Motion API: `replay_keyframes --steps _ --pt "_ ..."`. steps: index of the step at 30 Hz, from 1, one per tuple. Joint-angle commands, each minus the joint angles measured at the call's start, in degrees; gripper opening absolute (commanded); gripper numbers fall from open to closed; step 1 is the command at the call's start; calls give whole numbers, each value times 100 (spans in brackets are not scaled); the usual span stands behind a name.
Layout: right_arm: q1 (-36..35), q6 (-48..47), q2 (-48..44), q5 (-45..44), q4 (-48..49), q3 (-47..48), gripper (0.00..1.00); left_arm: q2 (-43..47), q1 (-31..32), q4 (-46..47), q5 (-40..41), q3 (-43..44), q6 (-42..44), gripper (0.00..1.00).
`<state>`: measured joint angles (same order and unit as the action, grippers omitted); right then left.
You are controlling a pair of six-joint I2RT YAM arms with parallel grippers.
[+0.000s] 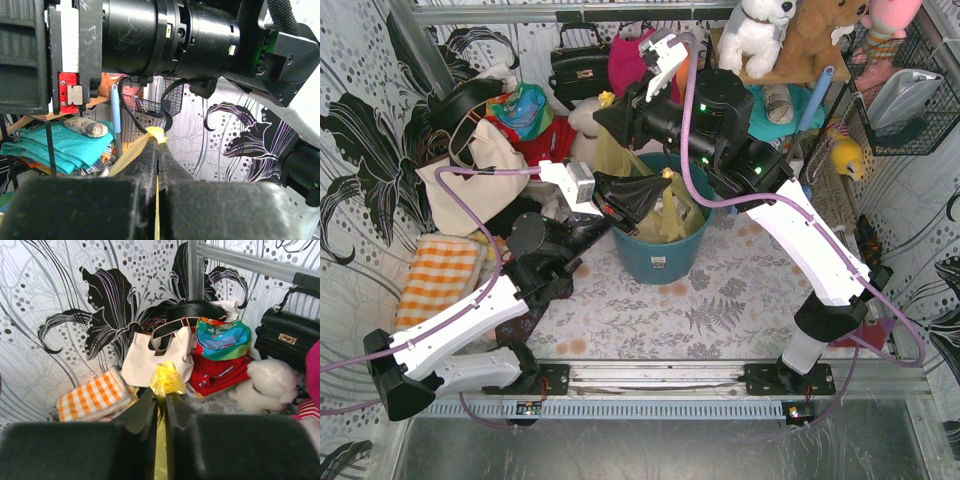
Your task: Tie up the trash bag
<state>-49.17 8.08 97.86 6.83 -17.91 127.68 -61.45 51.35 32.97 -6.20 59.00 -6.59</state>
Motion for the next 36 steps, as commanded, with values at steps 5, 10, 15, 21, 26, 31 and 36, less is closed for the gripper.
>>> replay_keyframes --steps 5,10,15,21,26,31,36 --pt "-31 -184 -204 -67 369 -36 0 -165 15 292 30 388 128 0" --pt "-18 -336 -198 -183 290 20 0 -468 15 419 28 742 330 0" --pt "135 -218 -435 -611 227 -117 0 -703 -8 656 248 918 503 0" --pt "664 268 -926 -682 625 -994 0 -677 -106 1179 827 730 490 0" --pt "763 412 -1234 -701 782 -1486 0 -693 -283 1408 769 622 308 0" --pt "845 738 -1585 -670 967 -2045 0 -744 -395 1445 494 608 184 0" --pt "878 1152 -2026 -685 1426 -2852 0 -705 -449 1561 483 468 78 0"
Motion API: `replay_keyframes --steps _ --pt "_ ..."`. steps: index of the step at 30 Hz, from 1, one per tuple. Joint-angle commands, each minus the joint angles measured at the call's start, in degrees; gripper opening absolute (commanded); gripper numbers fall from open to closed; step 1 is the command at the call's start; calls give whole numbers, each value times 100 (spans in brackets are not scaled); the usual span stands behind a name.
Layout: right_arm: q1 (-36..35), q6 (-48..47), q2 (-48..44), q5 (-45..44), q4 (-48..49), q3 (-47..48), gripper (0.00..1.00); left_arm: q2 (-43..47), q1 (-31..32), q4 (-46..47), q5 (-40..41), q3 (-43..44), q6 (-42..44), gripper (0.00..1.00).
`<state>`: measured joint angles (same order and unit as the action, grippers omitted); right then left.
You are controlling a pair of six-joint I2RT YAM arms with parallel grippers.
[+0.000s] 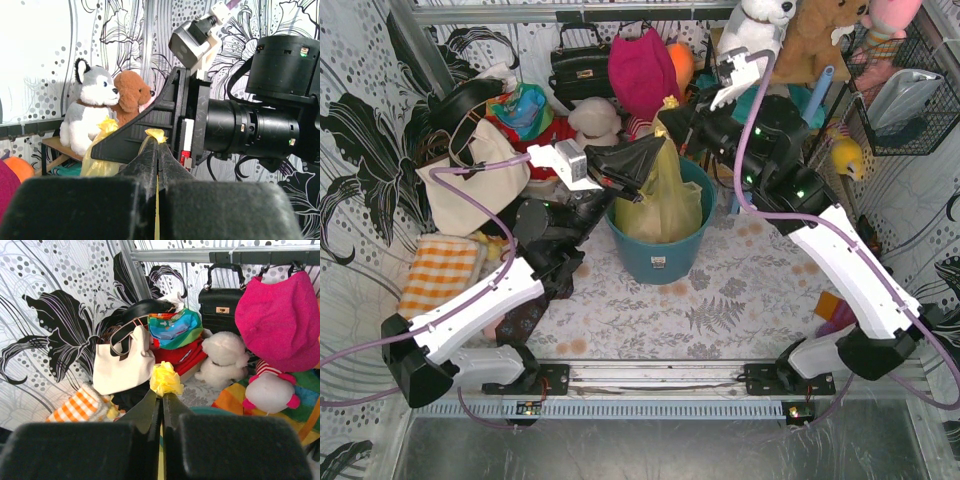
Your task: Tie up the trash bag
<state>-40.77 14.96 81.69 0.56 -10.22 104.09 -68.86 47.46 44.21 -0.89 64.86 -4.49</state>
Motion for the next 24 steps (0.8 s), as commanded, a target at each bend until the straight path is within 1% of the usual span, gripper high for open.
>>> replay_keyframes --steps 1,7,12,16,21,24 --pt "35 520 -572 1 889 -743 0 50 -69 449 -37 -169 -150 0" --pt "44 699 -1282 89 2425 -2399 0 198 -105 552 37 -446 -283 0" --pt "43 606 -1672 106 3547 -3332 0 357 -106 602 176 -664 -333 0" --pt "43 501 -1811 466 4432 -3988 0 474 -114 609 283 -783 -319 0" --pt "42 331 -1872 832 4877 -4313 0 632 -114 654 446 -922 -348 0" --pt "40 193 -1893 951 4797 -4308 0 707 -114 655 416 -949 -349 0"
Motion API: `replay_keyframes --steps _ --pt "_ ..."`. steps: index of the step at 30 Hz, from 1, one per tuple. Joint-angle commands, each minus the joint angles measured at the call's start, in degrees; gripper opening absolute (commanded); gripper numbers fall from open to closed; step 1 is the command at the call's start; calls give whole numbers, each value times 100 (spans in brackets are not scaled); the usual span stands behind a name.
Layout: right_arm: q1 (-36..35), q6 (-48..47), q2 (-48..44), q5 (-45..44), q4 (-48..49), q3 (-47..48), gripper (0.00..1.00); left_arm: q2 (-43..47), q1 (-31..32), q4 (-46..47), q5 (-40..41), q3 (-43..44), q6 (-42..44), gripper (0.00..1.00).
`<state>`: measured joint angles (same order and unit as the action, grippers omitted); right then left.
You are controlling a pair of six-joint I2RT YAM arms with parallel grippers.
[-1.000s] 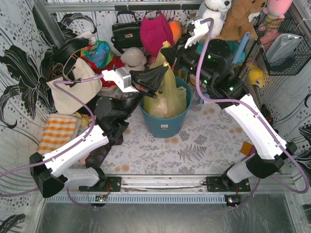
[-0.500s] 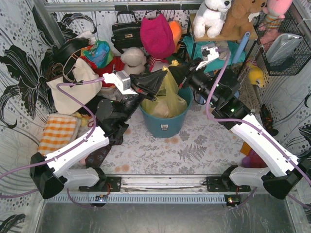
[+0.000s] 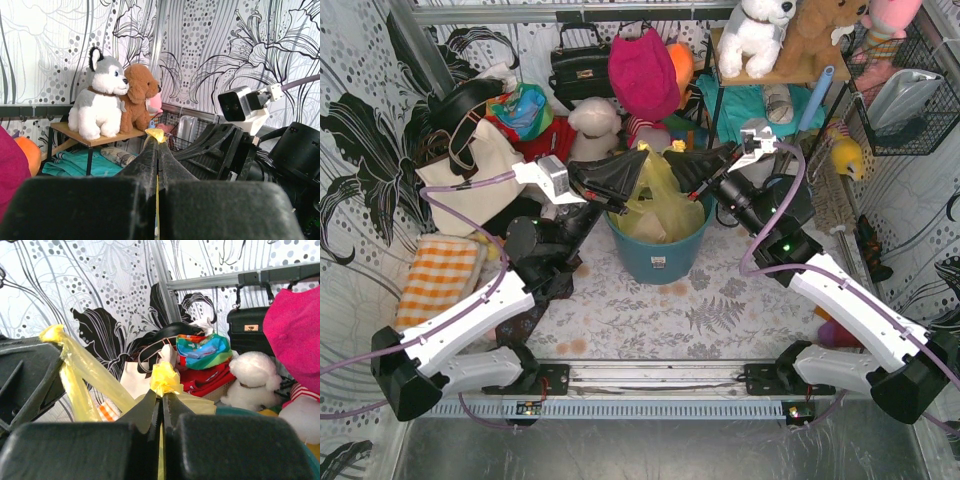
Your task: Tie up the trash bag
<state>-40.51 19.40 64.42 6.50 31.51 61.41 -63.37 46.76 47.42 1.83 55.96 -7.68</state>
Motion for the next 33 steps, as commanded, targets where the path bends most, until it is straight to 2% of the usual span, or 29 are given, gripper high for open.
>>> replay_keyframes --steps 1,4,8,13,19,21,25,29,33 --pt "17 -271 -179 405 640 -49 0 166 -44 337 110 -52 -31 0" --pt "16 -269 -162 527 732 -12 0 179 -42 260 -154 20 -4 0" --pt "9 -102 198 416 576 572 0 90 -50 -22 -796 258 63 0" --pt "16 454 1017 507 -189 1890 0 -159 -53 -457 -1688 746 173 0" --pt "36 842 2133 1471 -1279 3846 0 -839 -53 -1267 -2634 1937 532 0" --pt "155 866 2479 1856 -1672 4427 0 -1021 -55 -1418 -2685 2264 671 0" --pt "614 1923 3230 2853 -1810 5393 0 -1273 -53 -1482 -2624 2727 899 0" --pt "814 2351 4095 3619 -2076 6434 0 -1524 -62 -1542 -2639 3173 1048 0" --pt "910 2791 4462 4001 -1886 6770 0 -1816 -71 -1427 -2393 3542 1090 0"
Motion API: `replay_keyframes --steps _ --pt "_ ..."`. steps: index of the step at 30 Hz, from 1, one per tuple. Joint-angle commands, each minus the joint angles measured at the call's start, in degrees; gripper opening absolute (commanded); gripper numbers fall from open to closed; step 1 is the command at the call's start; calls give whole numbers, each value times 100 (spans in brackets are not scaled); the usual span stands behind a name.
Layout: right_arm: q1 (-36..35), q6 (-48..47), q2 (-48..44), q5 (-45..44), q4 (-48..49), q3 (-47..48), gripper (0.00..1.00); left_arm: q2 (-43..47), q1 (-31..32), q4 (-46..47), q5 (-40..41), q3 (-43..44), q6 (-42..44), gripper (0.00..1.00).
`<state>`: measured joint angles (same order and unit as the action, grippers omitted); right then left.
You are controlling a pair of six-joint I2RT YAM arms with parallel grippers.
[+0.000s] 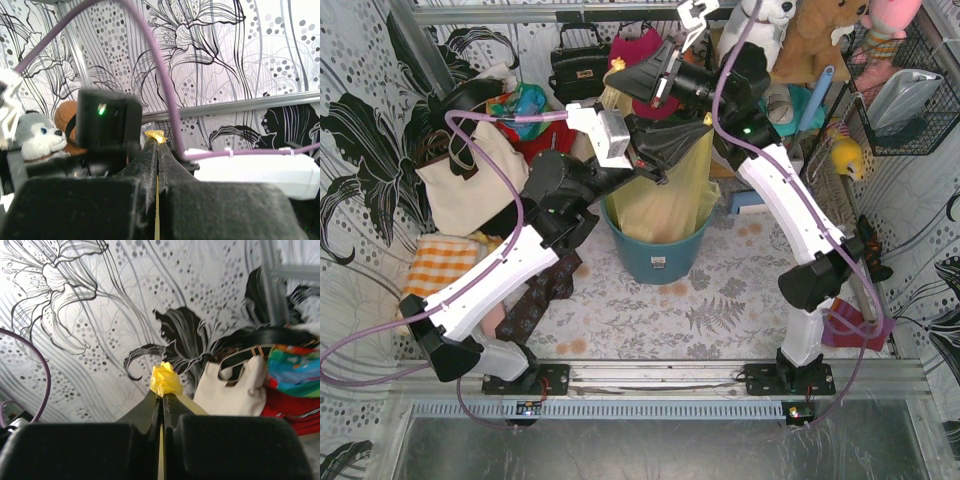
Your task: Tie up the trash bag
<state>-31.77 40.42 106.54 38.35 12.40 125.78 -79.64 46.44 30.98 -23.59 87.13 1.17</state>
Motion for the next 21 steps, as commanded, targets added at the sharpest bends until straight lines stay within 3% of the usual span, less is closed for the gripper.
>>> replay_keyframes --steps 1,5,10,13,21 --pt "45 824 291 872 134 304 0 -259 -38 293 265 516 192 0" --pt "66 1383 494 1284 621 259 0 -561 -59 455 528 854 191 0" --pt "77 1851 833 1651 933 664 0 -908 -91 142 125 1239 105 0" --pt "83 1878 970 1821 899 760 0 -876 -91 176 224 939 70 0" --pt "248 1410 481 1492 874 -348 0 -419 -132 537 737 -276 49 0"
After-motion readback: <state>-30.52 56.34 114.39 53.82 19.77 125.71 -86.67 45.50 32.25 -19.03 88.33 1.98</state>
